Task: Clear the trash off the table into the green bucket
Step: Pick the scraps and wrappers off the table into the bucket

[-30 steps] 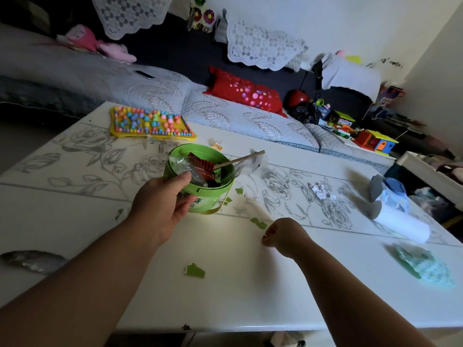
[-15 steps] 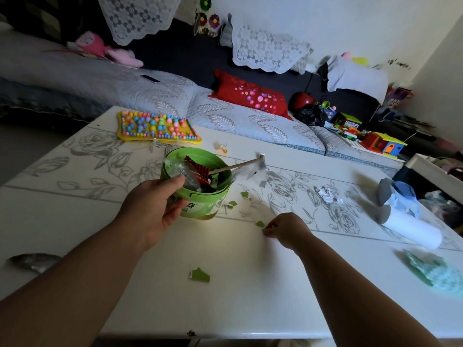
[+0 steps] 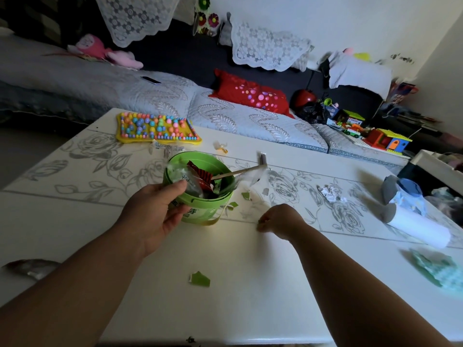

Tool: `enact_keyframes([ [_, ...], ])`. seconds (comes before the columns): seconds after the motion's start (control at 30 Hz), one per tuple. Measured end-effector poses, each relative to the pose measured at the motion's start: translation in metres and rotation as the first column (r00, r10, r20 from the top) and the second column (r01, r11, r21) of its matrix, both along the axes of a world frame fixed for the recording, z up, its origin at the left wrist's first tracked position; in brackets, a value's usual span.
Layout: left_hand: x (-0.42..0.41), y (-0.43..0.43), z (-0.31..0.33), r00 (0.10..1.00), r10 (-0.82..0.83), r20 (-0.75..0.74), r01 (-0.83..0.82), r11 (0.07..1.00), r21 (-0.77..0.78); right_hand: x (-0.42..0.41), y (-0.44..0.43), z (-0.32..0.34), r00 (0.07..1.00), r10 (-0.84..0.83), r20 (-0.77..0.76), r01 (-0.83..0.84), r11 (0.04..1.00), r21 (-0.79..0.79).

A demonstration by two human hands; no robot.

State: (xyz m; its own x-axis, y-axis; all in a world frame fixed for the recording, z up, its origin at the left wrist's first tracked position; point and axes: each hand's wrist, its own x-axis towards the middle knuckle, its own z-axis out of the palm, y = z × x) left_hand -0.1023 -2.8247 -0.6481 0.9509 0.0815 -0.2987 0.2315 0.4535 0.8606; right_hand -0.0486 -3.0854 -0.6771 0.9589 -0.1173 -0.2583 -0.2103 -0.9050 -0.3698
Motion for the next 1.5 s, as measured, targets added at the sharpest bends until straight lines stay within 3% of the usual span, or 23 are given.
enact_keyframes([
  [0.47, 0.0, -0.005, -0.001, 1.0, -0.004, 0.012, 0.004, 1.0, -0.002, -0.007, 0.002, -0.001, 0.997, -0.078, -0.01, 0.078, 0.994, 0.075],
  [0.6, 0.0, -0.007, 0.0, 1.0, -0.011, 0.009, 0.011, 1.0, -0.002, -0.01, -0.012, 0.021, 0.973, -0.182, 0.142, 0.16, 0.975, 0.152],
  [0.7, 0.001, -0.008, 0.0, 1.0, 0.001, 0.002, -0.001, 1.0, -0.01, -0.006, -0.023, 0.071, 0.921, -0.283, 0.267, 0.199, 0.933, 0.3],
  [0.77, 0.001, -0.01, -0.001, 1.0, 0.004, 0.0, -0.004, 1.0, -0.01, -0.004, -0.017, 0.108, 0.919, -0.271, 0.288, 0.136, 0.901, 0.413],
  [0.87, 0.0, -0.012, -0.001, 1.0, -0.001, -0.001, 0.001, 1.0, -0.001, -0.003, 0.009, 0.149, 0.94, -0.116, 0.321, -0.049, 0.884, 0.464],
  [0.97, 0.0, -0.015, -0.001, 1.0, -0.007, -0.004, 0.007, 1.0, 0.002, -0.002, 0.043, 0.162, 0.937, 0.114, 0.33, -0.226, 0.918, 0.325],
  [1.13, -0.002, -0.018, 0.0, 1.0, -0.02, 0.002, 0.02, 1.0, 0.003, 0.006, 0.087, 0.146, 0.864, 0.396, 0.311, -0.38, 0.918, -0.114],
  [1.3, 0.001, -0.022, -0.001, 1.0, -0.012, 0.002, 0.012, 1.0, 0.001, 0.009, 0.092, 0.136, 0.879, 0.374, 0.297, -0.354, 0.927, -0.12],
  [1.5, 0.004, -0.039, -0.001, 1.0, -0.012, 0.017, 0.012, 1.0, -0.028, 0.004, 0.046, 0.145, 0.862, 0.198, 0.467, -0.173, 0.98, -0.097],
])
